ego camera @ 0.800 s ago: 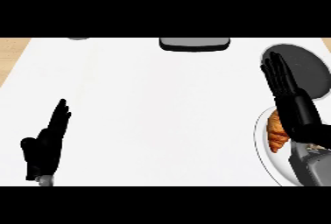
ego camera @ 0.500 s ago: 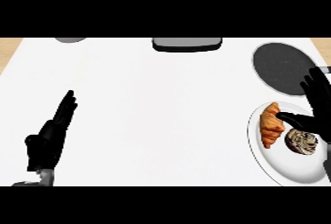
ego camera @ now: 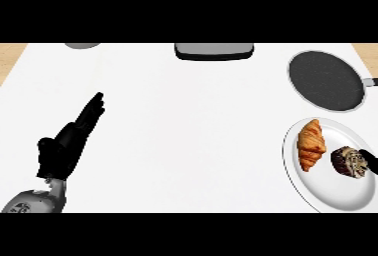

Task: Pick the cupcake from the plate and place it in the pan

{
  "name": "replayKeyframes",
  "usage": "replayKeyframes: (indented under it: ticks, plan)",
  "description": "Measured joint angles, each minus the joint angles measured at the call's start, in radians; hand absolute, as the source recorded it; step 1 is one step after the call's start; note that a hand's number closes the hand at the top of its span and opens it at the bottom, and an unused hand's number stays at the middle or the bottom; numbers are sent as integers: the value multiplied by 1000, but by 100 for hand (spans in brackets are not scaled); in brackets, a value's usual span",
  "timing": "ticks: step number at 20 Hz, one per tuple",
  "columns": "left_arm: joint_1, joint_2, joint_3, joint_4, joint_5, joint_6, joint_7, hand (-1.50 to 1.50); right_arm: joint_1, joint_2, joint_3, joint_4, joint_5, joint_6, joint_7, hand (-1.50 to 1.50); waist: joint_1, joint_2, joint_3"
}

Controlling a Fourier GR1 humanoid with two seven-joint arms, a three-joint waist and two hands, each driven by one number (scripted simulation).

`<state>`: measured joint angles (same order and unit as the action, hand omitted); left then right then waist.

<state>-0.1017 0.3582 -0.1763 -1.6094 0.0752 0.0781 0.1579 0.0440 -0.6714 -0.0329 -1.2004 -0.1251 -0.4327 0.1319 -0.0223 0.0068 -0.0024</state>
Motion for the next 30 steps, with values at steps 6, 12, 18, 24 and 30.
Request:
replayKeyframes:
  ticks: [6, 12, 18, 24, 30]
  plan:
    - [-33, -6, 5, 12, 7, -37, 18, 0, 55, -131, 56, -65, 50, 132, 186, -150, 13, -6, 0]
    - [-55, -14, -1, 11, 3, -51, 32, 0, -26, -284, 136, -105, 52, 374, 448, -150, 40, -3, 0]
    - [-69, -24, -6, 21, -1, -62, 32, 0, -184, -322, 214, -93, -53, 676, 692, -150, 62, 1, 0]
    - [-79, -51, -7, 42, -24, -54, 30, 0, -346, -249, 271, -18, -115, 818, 822, -150, 50, -1, 1]
    - [-84, -42, 31, 34, -14, -79, 49, 0, -414, -214, 310, -11, -109, 827, 886, -150, 37, -5, 2]
